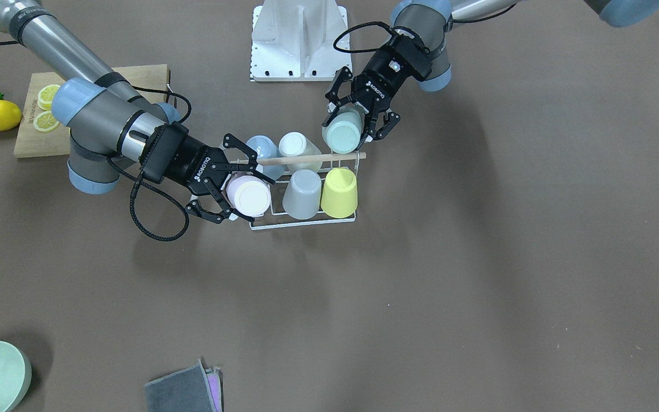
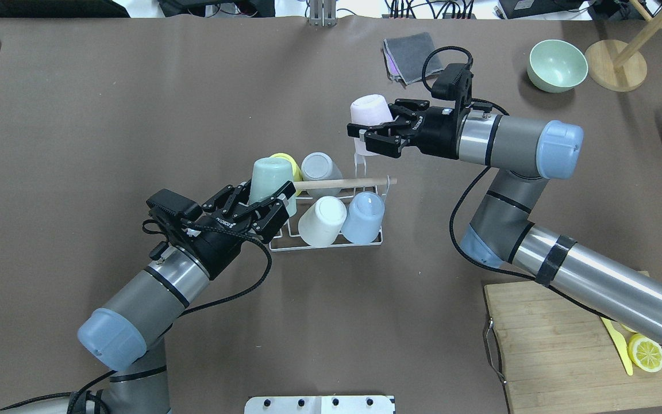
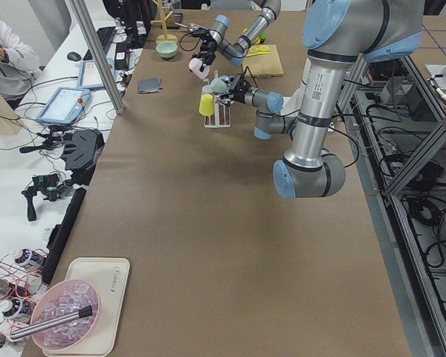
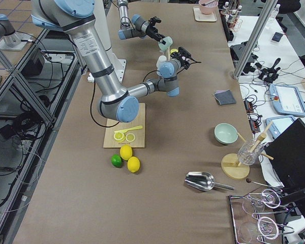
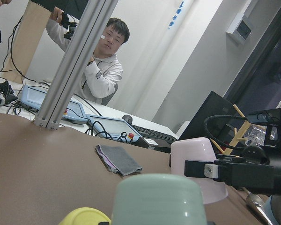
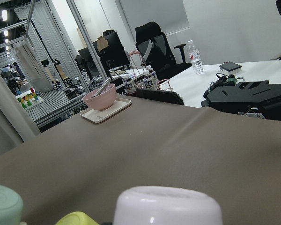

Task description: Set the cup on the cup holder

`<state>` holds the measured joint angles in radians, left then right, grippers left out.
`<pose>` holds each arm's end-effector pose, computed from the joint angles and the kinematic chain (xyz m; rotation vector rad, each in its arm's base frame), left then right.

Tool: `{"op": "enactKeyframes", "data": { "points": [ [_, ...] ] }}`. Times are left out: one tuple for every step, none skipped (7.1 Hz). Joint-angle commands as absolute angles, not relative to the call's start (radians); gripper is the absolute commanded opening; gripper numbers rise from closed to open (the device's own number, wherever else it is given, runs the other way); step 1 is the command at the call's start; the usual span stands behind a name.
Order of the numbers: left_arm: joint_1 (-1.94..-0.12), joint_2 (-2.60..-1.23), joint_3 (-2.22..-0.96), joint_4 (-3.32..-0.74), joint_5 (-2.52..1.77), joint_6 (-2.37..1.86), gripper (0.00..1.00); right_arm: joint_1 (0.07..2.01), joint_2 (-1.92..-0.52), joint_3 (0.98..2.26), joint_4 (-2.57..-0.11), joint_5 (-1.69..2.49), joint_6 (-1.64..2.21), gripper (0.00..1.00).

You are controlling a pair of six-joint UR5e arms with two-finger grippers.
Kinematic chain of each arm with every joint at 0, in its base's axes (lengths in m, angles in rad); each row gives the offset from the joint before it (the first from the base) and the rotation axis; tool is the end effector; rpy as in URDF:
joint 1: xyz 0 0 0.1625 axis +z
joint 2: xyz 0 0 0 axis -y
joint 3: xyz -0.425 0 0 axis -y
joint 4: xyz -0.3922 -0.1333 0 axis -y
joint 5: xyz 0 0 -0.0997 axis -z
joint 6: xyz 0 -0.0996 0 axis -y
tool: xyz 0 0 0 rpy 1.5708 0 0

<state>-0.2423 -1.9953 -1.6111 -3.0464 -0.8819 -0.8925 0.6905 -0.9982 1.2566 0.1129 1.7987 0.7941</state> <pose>0.4977 -0.3255 0.2532 1.2062 1.4283 -0.3669 -0.4411 -0.5081 0.2914 1.1838 -1.5396 -0.2784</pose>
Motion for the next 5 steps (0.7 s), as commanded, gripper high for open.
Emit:
{"op": "enactKeyframes", "data": {
  "points": [
    [-0.242, -2.016, -1.580, -3.046, -0.881, -0.896, 0.00, 0.692, -0.956, 1.204, 0.117, 1.801, 0.810, 0.00],
    [-0.242, -2.011, -1.578, -3.048, -0.881, -0.897, 0.00, 0.689, -0.956, 1.191, 0.118, 1.804, 0.808, 0.00],
    [-0.244, -2.008, -1.580, -3.050, -0.881, -0.897, 0.00, 0.680, -0.956, 1.189, 0.118, 1.804, 0.808, 0.00],
    [-0.244, -2.008, -1.580, -3.050, -0.876, -0.894, 0.07, 0.675, -0.956, 1.190, 0.120, 1.804, 0.808, 0.00],
    [-0.244, -2.009, -1.580, -3.051, -0.849, -0.897, 0.32, 0.675, -0.954, 1.189, 0.133, 1.804, 0.810, 0.00]
  ]
}}
